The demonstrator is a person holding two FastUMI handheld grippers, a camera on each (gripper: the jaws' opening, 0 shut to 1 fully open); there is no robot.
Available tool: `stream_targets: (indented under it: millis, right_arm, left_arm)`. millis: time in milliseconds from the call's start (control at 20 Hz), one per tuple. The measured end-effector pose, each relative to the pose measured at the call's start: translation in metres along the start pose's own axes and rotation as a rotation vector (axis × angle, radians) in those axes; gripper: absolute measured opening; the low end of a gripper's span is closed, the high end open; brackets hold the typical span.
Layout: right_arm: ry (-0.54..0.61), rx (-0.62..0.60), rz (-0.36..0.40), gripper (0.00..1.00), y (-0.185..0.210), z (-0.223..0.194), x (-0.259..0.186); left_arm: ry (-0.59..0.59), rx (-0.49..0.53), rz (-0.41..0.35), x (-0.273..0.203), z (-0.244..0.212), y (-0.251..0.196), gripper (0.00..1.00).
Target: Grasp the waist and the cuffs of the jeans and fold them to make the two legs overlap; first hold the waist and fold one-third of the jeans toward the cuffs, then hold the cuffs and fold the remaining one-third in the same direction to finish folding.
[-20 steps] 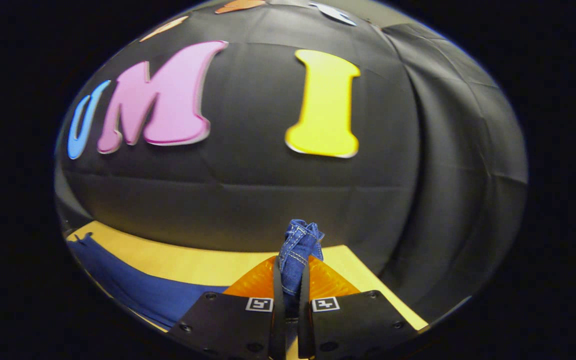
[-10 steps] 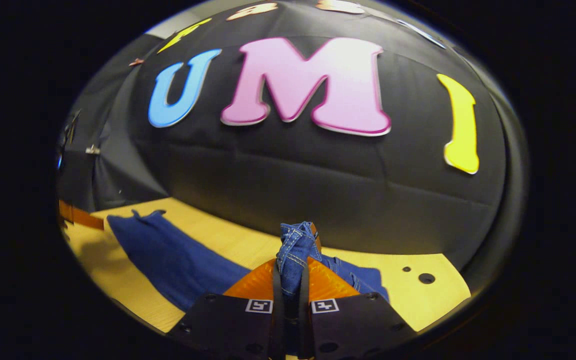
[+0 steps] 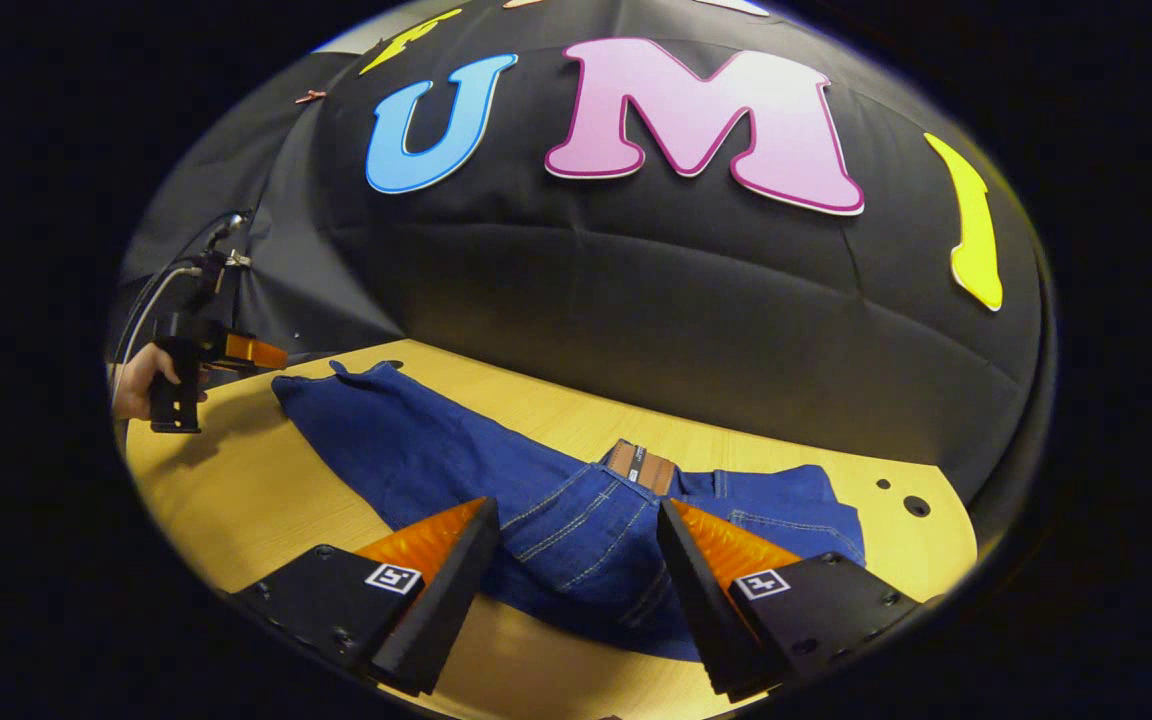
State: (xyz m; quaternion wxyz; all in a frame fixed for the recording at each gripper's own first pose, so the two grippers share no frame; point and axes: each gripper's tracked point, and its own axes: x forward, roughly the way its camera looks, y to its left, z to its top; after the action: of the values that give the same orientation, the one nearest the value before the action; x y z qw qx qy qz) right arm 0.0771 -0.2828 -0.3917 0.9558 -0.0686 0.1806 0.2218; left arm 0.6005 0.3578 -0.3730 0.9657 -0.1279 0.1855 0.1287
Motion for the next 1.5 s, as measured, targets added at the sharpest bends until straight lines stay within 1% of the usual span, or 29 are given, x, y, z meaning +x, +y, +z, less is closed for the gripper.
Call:
stream_targets:
  millis: [50, 100, 150, 200, 250, 300, 400, 450, 500, 600, 650, 700, 750, 850, 950, 1000, 1100, 1150, 1250, 1300, 1350, 1400, 1450, 1500]
  right_arm:
    - [0.026, 0.000, -0.013, 0.97, -0.007, -0.010, -0.003]
    - [0.060, -0.001, -0.026, 0.97, -0.010, -0.020, -0.005]
    - [0.079, 0.004, -0.032, 0.97, -0.013, -0.026, -0.007]
    - [0.089, 0.014, -0.035, 0.97, -0.014, -0.029, -0.008]
    - [0.095, 0.025, -0.040, 0.98, -0.014, -0.031, -0.011]
    - [0.099, 0.028, -0.045, 0.98, -0.014, -0.032, -0.012]
    - [0.117, 0.036, -0.052, 0.98, -0.015, -0.039, -0.015]
    - [0.127, 0.041, -0.052, 0.97, -0.014, -0.038, -0.016]
    - [0.138, 0.047, -0.051, 0.98, -0.013, -0.039, -0.016]
    - [0.154, 0.049, -0.055, 0.98, -0.013, -0.043, -0.022]
    - [0.155, 0.043, -0.063, 0.96, -0.014, -0.042, -0.025]
    - [0.157, 0.044, -0.070, 0.98, -0.017, -0.041, -0.028]
    - [0.156, 0.047, -0.076, 0.97, -0.020, -0.039, -0.029]
    - [0.146, 0.049, -0.089, 0.97, -0.026, -0.034, -0.031]
    - [0.135, 0.048, -0.105, 0.97, -0.035, -0.030, -0.035]
    - [0.134, 0.048, -0.112, 0.98, -0.039, -0.028, -0.038]
    - [0.131, 0.052, -0.126, 0.98, -0.046, -0.025, -0.042]
    - [0.131, 0.055, -0.130, 0.97, -0.048, -0.025, -0.043]
    - [0.130, 0.049, -0.139, 0.97, -0.052, -0.027, -0.048]
    - [0.133, 0.041, -0.141, 0.97, -0.053, -0.029, -0.050]
    - [0.139, 0.034, -0.142, 0.97, -0.054, -0.032, -0.051]
    - [0.145, 0.028, -0.141, 0.97, -0.053, -0.034, -0.052]
    - [0.152, 0.025, -0.139, 0.98, -0.053, -0.036, -0.054]
    - [0.157, 0.025, -0.136, 0.97, -0.052, -0.038, -0.055]
  left_arm:
    - [0.037, 0.007, -0.006, 0.022, -0.006, 0.002, 0.96]
    - [0.107, -0.006, 0.020, 0.035, -0.020, 0.005, 0.96]
    - [0.146, -0.012, 0.041, 0.037, -0.030, 0.004, 0.96]
    - [0.144, -0.001, 0.051, 0.035, -0.031, 0.004, 0.97]
    - [0.163, 0.013, 0.036, 0.035, -0.033, 0.005, 0.96]
    - [0.177, 0.020, 0.010, 0.034, -0.035, -0.001, 0.89]
    - [0.190, 0.022, 0.001, 0.029, -0.035, 0.000, 0.73]
    - [0.179, -0.042, -0.031, 0.033, -0.035, -0.008, 0.53]
    - [0.181, -0.085, -0.062, 0.031, -0.034, -0.014, 0.34]
    - [0.180, -0.145, -0.098, 0.032, -0.036, -0.020, 0.24]
    - [0.167, -0.182, -0.109, 0.036, -0.035, -0.023, 0.14]
    - [0.165, -0.191, -0.117, 0.036, -0.035, -0.030, 0.06]
    - [0.162, -0.199, -0.127, 0.032, -0.031, -0.037, 0.07]
    - [0.104, -0.180, -0.140, 0.014, -0.016, -0.044, 0.07]
    - [0.036, -0.163, -0.205, -0.003, 0.013, -0.067, 0.06]
    - [0.012, -0.140, -0.207, -0.004, 0.024, -0.072, 0.06]
    - [-0.006, -0.039, -0.171, 0.006, 0.027, -0.063, 0.06]
    - [-0.007, -0.008, -0.170, 0.010, 0.023, -0.063, 0.06]
    - [0.038, -0.011, -0.184, 0.023, 0.007, -0.059, 0.07]
    - [0.070, -0.016, -0.170, 0.029, -0.001, -0.053, 0.16]
    - [0.093, 0.008, -0.124, 0.038, -0.012, -0.039, 0.22]
    - [0.130, 0.047, -0.067, 0.042, -0.022, -0.024, 0.22]
    - [0.148, 0.074, -0.026, 0.046, -0.030, -0.016, 0.41]
    - [0.149, 0.084, -0.013, 0.036, -0.024, -0.014, 0.60]
